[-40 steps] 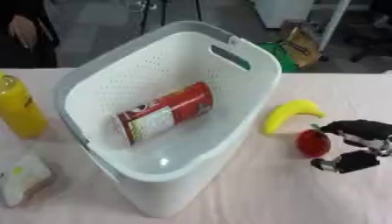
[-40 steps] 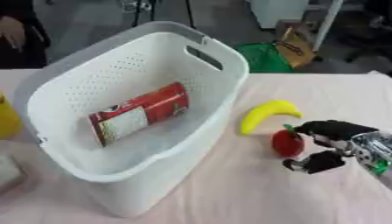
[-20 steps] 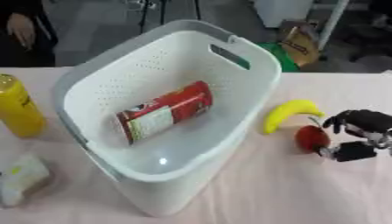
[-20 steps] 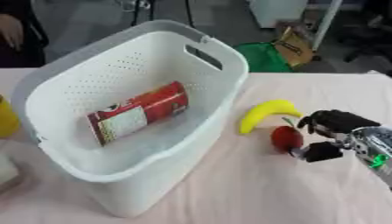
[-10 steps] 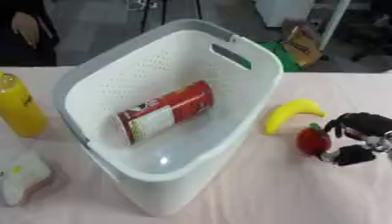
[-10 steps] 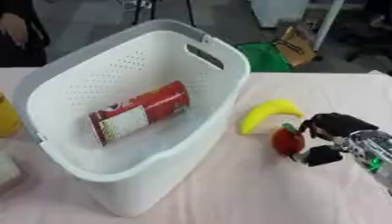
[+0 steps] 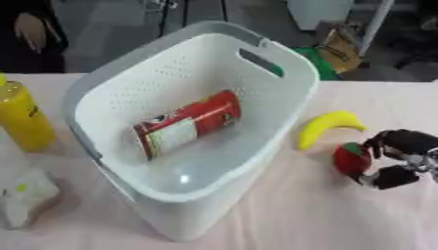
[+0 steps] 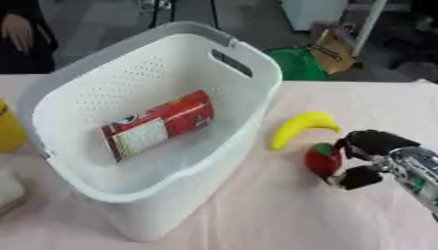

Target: Pick up objects on the table and place them in the box.

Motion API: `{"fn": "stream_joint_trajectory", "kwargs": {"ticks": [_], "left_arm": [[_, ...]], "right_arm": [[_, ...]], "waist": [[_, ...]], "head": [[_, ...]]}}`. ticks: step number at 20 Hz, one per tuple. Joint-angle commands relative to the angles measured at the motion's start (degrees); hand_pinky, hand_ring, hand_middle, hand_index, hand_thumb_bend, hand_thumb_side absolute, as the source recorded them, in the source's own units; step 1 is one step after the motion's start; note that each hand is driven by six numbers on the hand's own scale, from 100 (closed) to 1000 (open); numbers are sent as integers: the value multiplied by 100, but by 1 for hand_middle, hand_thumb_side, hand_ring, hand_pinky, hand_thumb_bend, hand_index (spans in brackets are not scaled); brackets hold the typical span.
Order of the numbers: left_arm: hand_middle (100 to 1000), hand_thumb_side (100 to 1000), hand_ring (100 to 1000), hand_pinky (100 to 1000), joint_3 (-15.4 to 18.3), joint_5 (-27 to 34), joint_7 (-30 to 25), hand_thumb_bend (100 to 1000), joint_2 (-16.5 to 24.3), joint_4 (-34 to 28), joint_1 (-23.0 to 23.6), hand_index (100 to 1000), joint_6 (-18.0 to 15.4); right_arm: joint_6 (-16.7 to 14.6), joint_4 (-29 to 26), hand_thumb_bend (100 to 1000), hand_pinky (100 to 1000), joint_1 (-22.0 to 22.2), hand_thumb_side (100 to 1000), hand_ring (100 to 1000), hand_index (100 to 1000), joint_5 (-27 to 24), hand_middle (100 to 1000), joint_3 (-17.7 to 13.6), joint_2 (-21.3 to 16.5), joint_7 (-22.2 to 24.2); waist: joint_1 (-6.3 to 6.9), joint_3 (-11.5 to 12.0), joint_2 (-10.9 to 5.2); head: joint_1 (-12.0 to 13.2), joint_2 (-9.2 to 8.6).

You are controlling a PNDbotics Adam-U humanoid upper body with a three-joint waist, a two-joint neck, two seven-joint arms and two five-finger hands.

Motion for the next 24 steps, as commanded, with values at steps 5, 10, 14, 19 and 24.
{"fn": "stream_joint_trajectory", "kwargs": {"ticks": [5,10,14,19,24], "left_arm": [[604,1000,579,673,16,-8,70,100,70,-85,-66,741,-55],[605,1000,579,673,17,-17,73,100,69,-85,-56,742,-47],[605,1000,579,673,19,-20,75,100,67,-85,-50,742,-41],[605,1000,579,672,20,-22,73,100,66,-85,-47,742,-39],[605,1000,579,672,21,-24,65,100,68,-85,-37,742,-31]], "right_arm": [[84,-3,266,868,-87,715,855,686,-244,475,-135,-128,-299],[207,-40,207,861,-76,708,818,624,-446,424,-162,-167,-591],[315,-90,102,856,-47,687,786,584,-610,395,-219,-199,-791],[369,-170,100,854,-21,660,780,571,-722,387,-229,-246,-958],[387,-395,100,850,30,599,768,552,-711,375,-289,-350,-1113]], "waist": [[3,-10,-112],[7,-33,-130],[15,-52,-145],[20,-62,-158],[27,-100,-170]], "head": [[30,-64],[47,-47],[56,-44],[59,-46],[62,-41]]}}
